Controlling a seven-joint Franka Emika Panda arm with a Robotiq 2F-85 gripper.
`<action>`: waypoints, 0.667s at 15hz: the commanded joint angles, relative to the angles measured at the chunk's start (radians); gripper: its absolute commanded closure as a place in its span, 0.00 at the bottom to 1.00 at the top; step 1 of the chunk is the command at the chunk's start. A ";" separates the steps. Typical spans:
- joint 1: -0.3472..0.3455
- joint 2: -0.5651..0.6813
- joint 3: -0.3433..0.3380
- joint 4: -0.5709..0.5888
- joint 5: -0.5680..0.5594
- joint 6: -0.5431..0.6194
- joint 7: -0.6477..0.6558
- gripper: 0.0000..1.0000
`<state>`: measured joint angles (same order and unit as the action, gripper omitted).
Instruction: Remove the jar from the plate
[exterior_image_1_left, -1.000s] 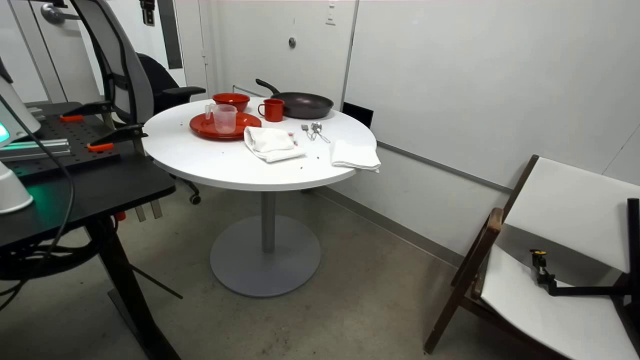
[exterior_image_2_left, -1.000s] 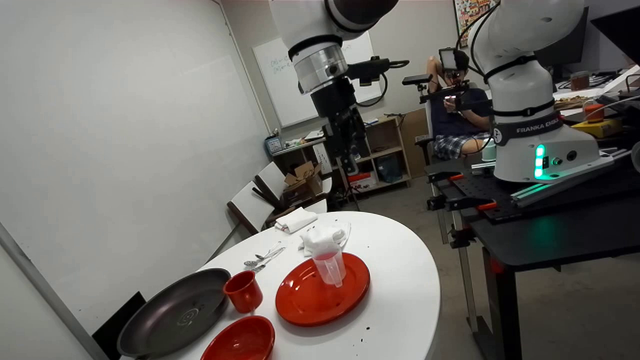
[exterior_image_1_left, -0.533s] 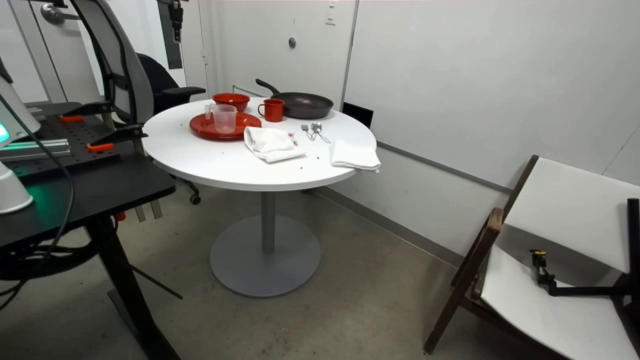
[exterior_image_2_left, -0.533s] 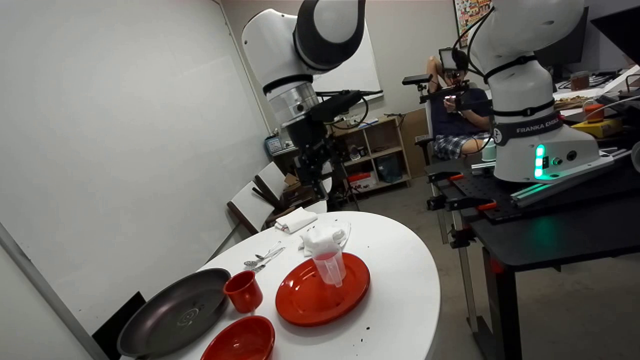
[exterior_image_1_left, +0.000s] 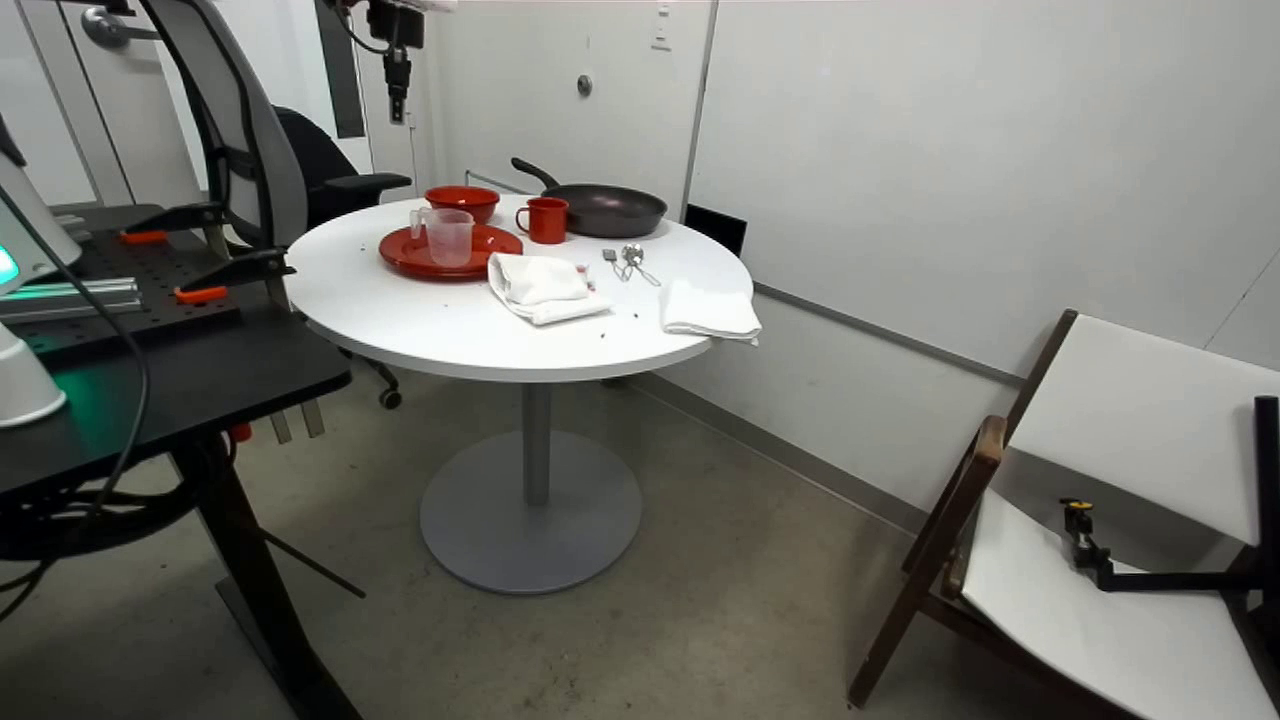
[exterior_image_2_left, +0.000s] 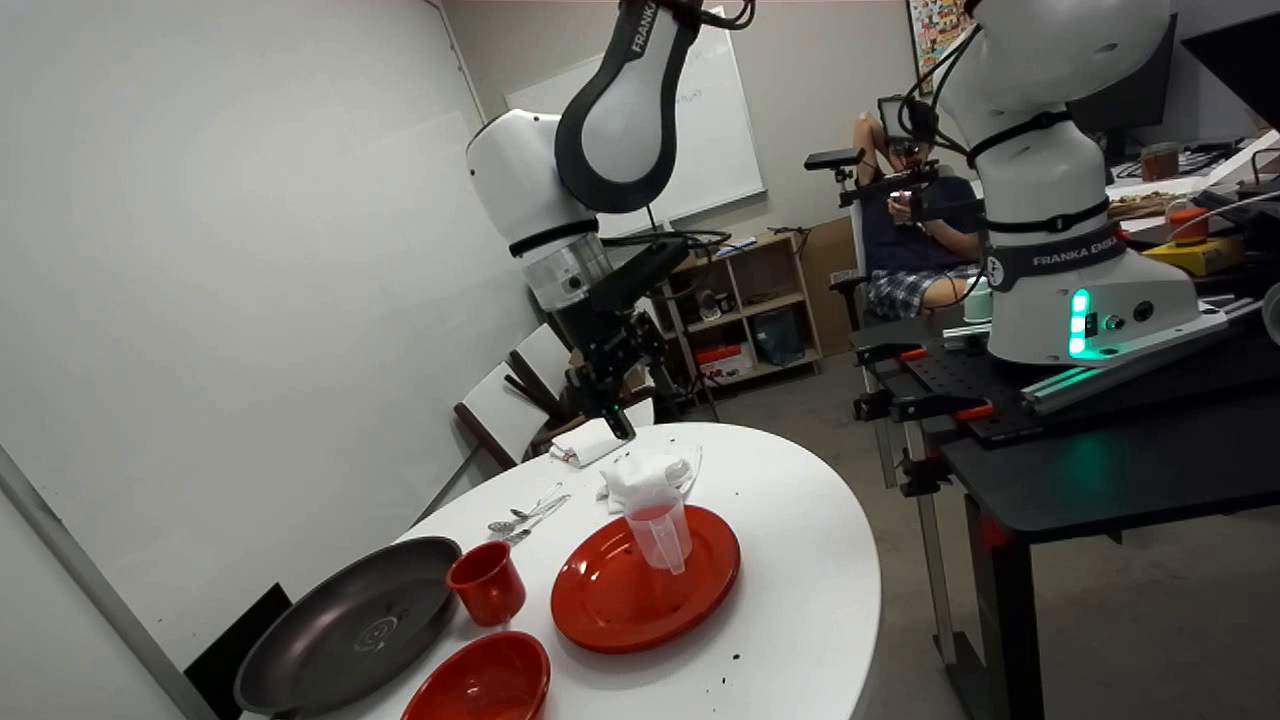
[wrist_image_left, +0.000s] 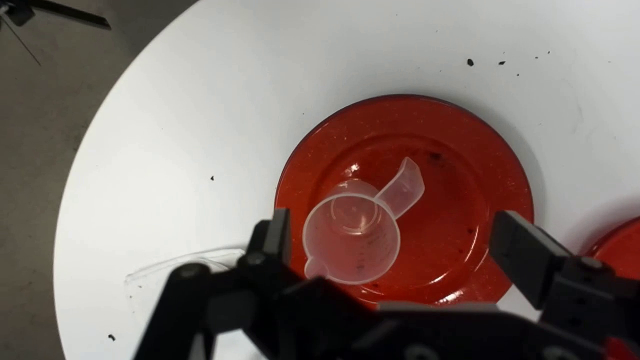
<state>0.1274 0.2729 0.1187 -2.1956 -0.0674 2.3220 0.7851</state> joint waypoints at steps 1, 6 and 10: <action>0.025 0.063 -0.033 0.030 0.006 0.047 -0.032 0.00; 0.039 0.136 -0.051 0.055 0.022 0.127 -0.038 0.00; 0.046 0.203 -0.066 0.090 0.035 0.167 -0.046 0.00</action>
<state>0.1528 0.4168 0.0778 -2.1534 -0.0593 2.4631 0.7673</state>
